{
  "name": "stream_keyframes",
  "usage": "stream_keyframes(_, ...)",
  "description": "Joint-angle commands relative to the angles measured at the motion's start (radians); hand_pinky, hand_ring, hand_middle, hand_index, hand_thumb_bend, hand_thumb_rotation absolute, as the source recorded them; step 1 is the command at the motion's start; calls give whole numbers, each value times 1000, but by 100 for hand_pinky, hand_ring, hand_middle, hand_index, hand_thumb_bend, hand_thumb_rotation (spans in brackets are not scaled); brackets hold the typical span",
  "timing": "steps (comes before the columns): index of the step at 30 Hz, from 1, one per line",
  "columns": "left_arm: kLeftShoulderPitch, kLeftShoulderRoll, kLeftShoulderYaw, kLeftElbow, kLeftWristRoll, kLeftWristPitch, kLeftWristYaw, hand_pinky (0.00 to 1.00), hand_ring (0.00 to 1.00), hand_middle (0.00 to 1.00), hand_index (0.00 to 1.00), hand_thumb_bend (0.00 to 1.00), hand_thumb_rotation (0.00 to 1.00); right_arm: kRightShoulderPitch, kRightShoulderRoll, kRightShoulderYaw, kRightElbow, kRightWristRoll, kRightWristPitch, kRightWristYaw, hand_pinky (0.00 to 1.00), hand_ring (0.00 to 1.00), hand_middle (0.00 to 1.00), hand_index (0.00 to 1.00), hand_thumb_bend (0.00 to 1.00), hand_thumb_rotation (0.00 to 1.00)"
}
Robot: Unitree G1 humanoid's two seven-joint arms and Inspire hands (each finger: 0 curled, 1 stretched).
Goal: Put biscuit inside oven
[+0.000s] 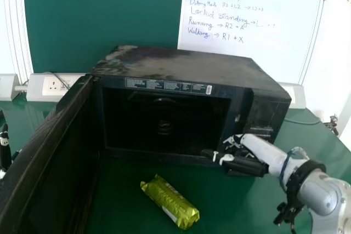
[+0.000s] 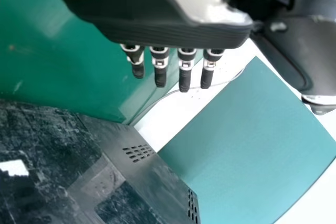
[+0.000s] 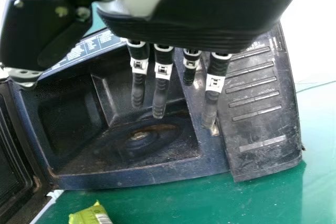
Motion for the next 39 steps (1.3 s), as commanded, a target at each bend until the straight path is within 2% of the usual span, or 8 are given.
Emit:
stream_keyframes(1,-1,-6,-12,-24,1,-1,14,67,75,78,78,59,2,-23,-9,25,-6,-8,-8,-1,67,78,80,83,96,34)
stream_keyframes(11,4,-11,-6,-30,-11,0,13,68,75,78,78,59,2,-21,0,85,7,-59,-86,-6,63,73,78,81,100,39)
stream_keyframes(15,6,-14,-2,-40,-22,9,31,68,75,78,78,60,1,-5,10,89,17,-71,-137,-5,68,76,80,81,99,39)
stream_keyframes(18,7,-14,-2,-44,-24,11,34,68,75,78,78,61,0,-6,34,98,12,-66,-112,2,72,79,82,83,99,36)
stream_keyframes(27,14,-15,-7,-56,-17,3,33,69,75,79,78,59,1,-35,38,197,0,-147,-128,35,66,77,81,84,100,43)
stream_keyframes(30,15,-14,-4,-55,-26,9,29,69,76,79,79,59,1,-59,47,225,-2,-156,-111,67,64,76,81,85,100,42)
stream_keyframes(34,17,-12,-7,-56,-27,6,29,69,76,79,79,59,1,-81,63,256,-3,-175,-106,94,68,78,83,85,100,39)
stream_keyframes(39,17,-10,-7,-51,-33,6,29,69,75,79,78,59,2,-91,89,297,2,-216,-104,105,68,78,82,85,98,38)
